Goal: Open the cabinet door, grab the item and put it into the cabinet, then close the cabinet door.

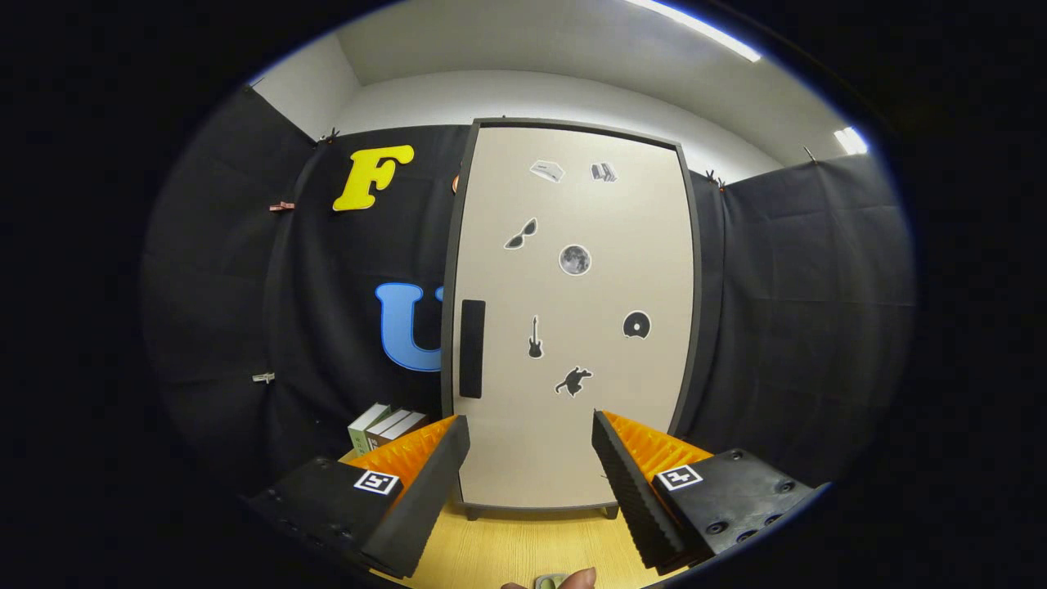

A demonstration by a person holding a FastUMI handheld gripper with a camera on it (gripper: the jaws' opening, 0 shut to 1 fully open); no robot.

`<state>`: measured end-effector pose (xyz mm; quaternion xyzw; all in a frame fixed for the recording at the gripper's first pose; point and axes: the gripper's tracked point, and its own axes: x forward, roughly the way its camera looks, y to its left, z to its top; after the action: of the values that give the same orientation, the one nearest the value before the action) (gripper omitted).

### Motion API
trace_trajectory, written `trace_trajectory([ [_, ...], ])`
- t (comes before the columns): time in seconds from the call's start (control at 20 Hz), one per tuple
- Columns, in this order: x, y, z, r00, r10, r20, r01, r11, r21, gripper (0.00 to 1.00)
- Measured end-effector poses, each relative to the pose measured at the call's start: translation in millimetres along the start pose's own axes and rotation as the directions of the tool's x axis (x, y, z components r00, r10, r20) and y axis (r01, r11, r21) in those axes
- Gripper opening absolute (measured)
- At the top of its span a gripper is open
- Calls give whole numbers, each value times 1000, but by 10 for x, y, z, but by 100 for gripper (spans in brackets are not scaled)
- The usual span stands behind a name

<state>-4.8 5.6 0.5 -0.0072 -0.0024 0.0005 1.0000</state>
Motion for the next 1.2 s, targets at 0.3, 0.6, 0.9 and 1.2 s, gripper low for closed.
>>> trace_trajectory([
  [0.3, -6, 36, -7, 1000, 0, -2, 0, 1000, -2, 98],
  [0.6, -10, 44, -16, 1000, 0, -4, 0, 1000, -1, 98],
  [0.9, 162, 202, 69, 1000, 22, 18, -22, 1000, -5, 98],
  [1.2, 758, 495, 226, 998, 27, 52, -28, 999, 23, 98],
])
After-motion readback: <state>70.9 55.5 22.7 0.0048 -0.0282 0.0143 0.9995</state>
